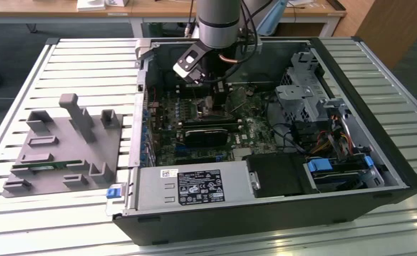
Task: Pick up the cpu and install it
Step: 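Place the cpu into insertion slot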
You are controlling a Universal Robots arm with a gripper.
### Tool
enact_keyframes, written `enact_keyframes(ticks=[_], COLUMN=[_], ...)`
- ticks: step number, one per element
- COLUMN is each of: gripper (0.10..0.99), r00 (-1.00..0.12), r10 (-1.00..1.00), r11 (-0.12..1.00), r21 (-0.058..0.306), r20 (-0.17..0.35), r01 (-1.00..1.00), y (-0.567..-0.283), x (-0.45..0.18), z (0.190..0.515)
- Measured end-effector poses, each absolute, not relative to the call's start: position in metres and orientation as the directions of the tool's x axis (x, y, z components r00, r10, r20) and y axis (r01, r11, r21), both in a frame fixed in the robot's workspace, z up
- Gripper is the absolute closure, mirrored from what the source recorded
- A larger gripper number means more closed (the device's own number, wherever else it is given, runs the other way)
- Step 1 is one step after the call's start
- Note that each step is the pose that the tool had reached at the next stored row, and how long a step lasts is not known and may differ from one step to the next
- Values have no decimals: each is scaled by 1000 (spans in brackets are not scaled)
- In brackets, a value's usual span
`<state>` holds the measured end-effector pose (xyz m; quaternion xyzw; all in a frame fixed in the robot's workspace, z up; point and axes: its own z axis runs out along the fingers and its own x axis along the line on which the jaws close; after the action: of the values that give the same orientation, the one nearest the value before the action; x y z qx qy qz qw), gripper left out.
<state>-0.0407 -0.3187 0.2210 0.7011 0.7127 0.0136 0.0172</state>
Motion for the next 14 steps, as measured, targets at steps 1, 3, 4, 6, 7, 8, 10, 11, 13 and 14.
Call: enact_keyframes(ticks=[1,3,4,6,7,8,10,11,13,14], gripper=[553,553,553,553,553,553,553,553,553,553], r00=[-16,-15,-15,-15,-15,-15,-13,-12,-9,-9], r10=[1000,1000,1000,1000,1000,1000,1000,1000,1000,1000], r11=[16,15,15,15,15,15,14,12,10,9], r21=[44,44,44,44,44,44,43,44,44,44], r20=[-5,-5,-5,-5,-5,-5,-5,-5,-5,-5], r01=[999,999,999,999,999,999,999,999,999,999], y=[-319,-319,-319,-319,-319,-319,-318,-318,-318,-318], x=[-41,-41,-41,-42,-43,-43,-43,-43,-43,-43], z=[220,218,217,215,214,213,211,210,209,208])
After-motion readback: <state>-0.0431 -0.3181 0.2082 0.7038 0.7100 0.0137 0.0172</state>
